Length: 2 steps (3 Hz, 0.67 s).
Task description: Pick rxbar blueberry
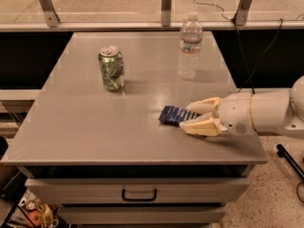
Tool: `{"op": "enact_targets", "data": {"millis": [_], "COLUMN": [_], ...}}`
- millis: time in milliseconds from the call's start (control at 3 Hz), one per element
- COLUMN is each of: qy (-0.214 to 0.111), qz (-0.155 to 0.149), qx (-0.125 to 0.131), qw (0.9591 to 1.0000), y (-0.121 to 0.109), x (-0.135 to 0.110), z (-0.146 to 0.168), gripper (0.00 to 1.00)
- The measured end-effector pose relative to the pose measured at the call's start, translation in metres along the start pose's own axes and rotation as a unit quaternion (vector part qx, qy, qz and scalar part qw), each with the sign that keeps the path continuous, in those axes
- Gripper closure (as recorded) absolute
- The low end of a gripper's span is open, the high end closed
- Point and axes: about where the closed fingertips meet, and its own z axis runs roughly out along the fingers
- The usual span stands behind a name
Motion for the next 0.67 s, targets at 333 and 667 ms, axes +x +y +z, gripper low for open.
{"op": "enact_targets", "data": {"millis": [333, 667], "qy": [0.004, 0.006], "qz": [-0.006, -0.013], "qx": [0.001, 0.007], "qw": [1.0, 0.9999], "y": [-0.0011, -0.0036], "x": [-0.0058, -0.0154], "z": [-0.0029, -0.0127], "gripper": [1.0, 1.0]}}
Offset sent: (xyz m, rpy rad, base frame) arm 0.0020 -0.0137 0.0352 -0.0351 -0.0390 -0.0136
